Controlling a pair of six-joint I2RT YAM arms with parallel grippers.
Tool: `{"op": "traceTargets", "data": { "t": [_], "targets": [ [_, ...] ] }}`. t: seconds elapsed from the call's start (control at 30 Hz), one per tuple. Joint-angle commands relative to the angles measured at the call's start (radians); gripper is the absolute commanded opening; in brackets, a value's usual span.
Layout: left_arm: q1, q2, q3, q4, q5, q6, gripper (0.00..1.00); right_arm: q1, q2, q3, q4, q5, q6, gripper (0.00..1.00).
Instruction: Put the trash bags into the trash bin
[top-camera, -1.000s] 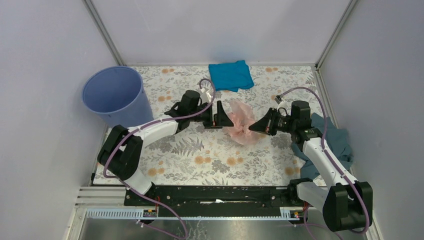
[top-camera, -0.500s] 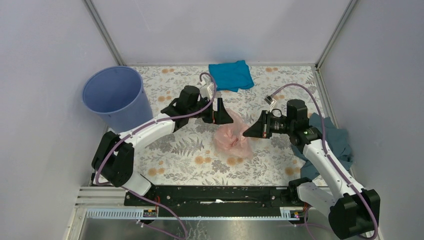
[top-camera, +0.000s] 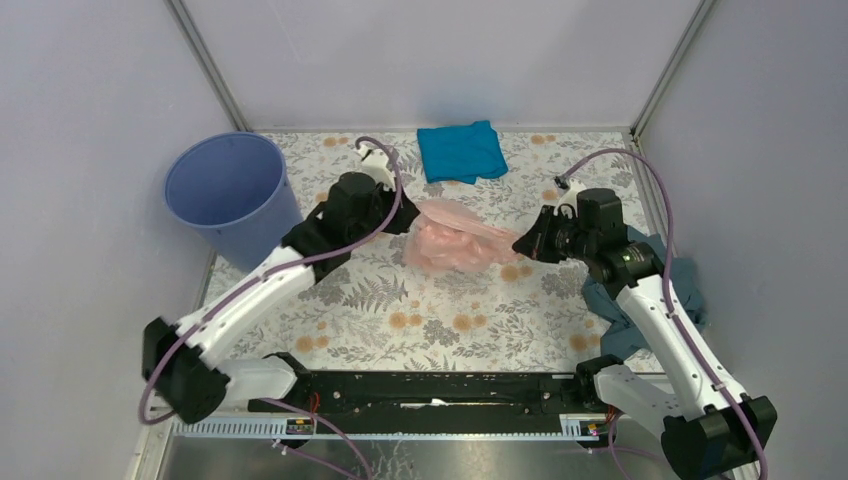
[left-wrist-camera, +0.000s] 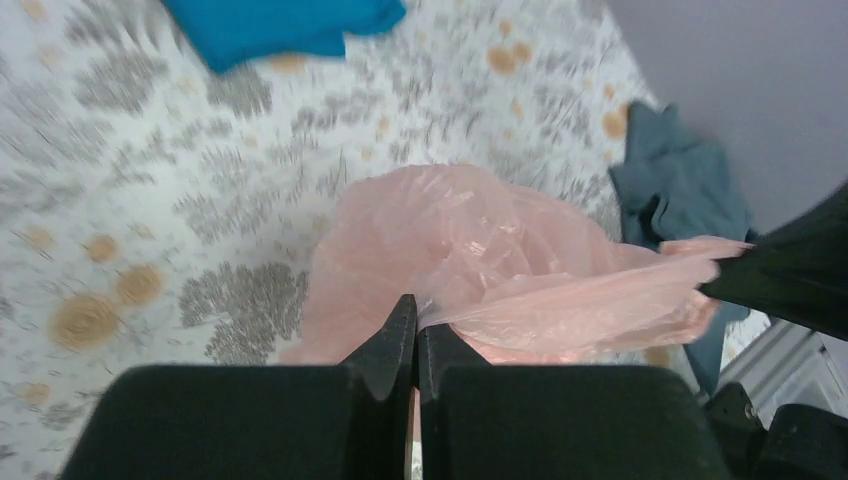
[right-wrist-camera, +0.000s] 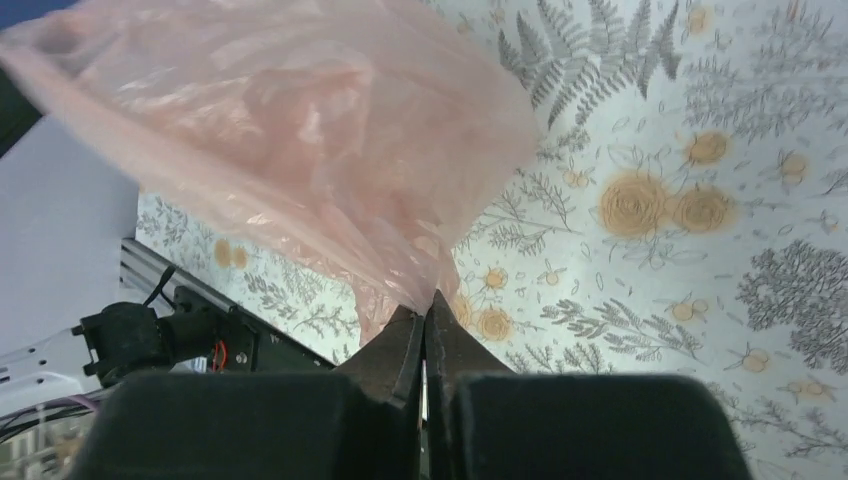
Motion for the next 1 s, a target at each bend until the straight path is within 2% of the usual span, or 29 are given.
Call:
{"op": "traceTargets", "data": {
  "t": [0.0,0.07,0.13,0.2,0.23,0.27,0.33,0.4,0.47,0.57,0.6,0.67,0.73,0.8,0.87,0.9,0.97],
  "targets": [
    [-0.102,-0.177,-0.006,0.028,-0.397,0.115,0.00,0.064,-0.024,0.103,-0.031,0.161,-0.041,0.00],
    [-0.154,-0.237,-0.023,0.067,-0.398,0.175,0.00,0.106,0.005,0.159,-0.005,0.094,-0.026,0.00],
    [-0.164,-0.302,-0.074,0.139,-0.327,0.195,0.00,0.124,0.016,0.210,0.031,-0.009,-0.027,0.00],
    [-0.163,-0.348,-0.147,0.249,-0.250,0.204,0.00,0.127,-0.009,0.197,0.104,-0.073,-0.012,0.00],
    [-0.164,-0.342,-0.167,0.276,-0.258,0.185,0.02,0.126,-0.026,0.171,0.137,-0.058,-0.004,0.00],
    [-0.161,-0.290,-0.158,0.253,-0.300,0.142,0.03,0.126,-0.036,0.140,0.158,-0.012,0.005,0.01],
    [-0.151,-0.102,-0.055,0.042,-0.387,0.062,0.00,0.125,-0.010,0.060,0.168,0.119,0.022,0.00],
    [-0.145,0.121,0.140,-0.192,-0.320,0.035,0.00,0.125,0.082,-0.004,0.159,0.145,0.050,0.00],
    [-0.145,0.202,0.234,-0.237,-0.194,0.077,0.00,0.125,0.182,-0.025,0.187,0.078,0.056,0.00],
    [-0.143,0.039,0.177,-0.087,-0.097,0.140,0.00,0.125,0.241,0.140,0.124,0.105,0.014,0.00],
    [-0.142,-0.023,0.196,-0.062,-0.083,0.150,0.00,0.126,0.236,0.227,0.089,0.123,-0.005,0.00],
    [-0.145,-0.130,0.283,-0.038,-0.006,0.157,0.00,0.129,0.200,0.389,0.095,0.063,-0.035,0.00],
    [-0.151,-0.195,0.377,-0.015,0.106,0.150,0.00,0.134,0.131,0.440,0.213,-0.082,-0.048,0.00],
    [-0.153,-0.253,0.378,0.051,0.167,0.101,0.00,0.134,0.018,0.341,0.433,-0.190,-0.018,0.00],
    [-0.153,-0.321,0.242,0.131,0.082,0.037,0.00,0.134,-0.069,0.172,0.577,-0.149,0.014,0.03],
    [-0.153,-0.335,0.146,0.139,-0.029,-0.006,0.00,0.134,-0.093,0.075,0.598,-0.084,0.030,0.02],
    [-0.140,-0.283,-0.004,-0.019,-0.263,-0.104,0.00,0.134,-0.060,-0.079,0.541,0.086,0.117,0.00]
  ]
}}
